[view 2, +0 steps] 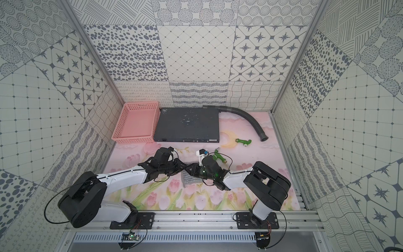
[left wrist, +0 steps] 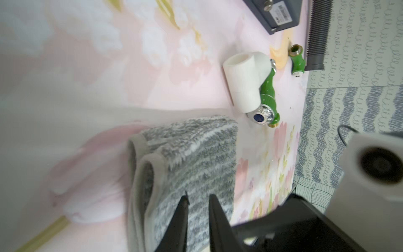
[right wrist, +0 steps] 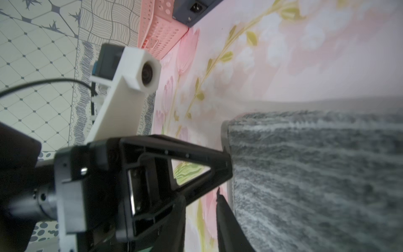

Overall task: Fold the square dishcloth
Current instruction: Smooth out the cleaning item at the center of the board.

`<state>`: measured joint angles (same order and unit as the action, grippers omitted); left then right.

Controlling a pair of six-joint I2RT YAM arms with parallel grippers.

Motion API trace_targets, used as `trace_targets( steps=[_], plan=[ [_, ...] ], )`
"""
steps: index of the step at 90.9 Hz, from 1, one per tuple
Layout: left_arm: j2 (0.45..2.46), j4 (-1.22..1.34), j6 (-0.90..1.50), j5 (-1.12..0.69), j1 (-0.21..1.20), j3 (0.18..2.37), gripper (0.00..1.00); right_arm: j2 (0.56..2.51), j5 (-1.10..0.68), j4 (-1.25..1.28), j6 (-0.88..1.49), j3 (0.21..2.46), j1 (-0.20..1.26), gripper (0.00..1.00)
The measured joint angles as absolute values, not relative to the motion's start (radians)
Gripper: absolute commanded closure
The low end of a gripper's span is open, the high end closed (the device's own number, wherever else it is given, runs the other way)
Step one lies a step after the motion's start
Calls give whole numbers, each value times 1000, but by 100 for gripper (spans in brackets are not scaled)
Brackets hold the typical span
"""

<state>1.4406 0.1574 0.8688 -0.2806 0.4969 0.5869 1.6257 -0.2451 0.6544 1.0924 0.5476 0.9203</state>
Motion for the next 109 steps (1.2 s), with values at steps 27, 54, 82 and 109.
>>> trace_targets(
  steps=[27,54,82,109],
  plan=[
    [1551,194,852,-292,446,597,82,1738,-237,854,1188,419,952,74],
    [1597,232,841,-323,424,611,82,1978,-236,1337,1316,335,946,75],
    [1597,247,837,-326,419,611,78,1953,-230,1334,1331,327,959,69],
    [1494,217,833,-316,418,613,54,1491,-185,765,1147,455,981,56]
  ],
)
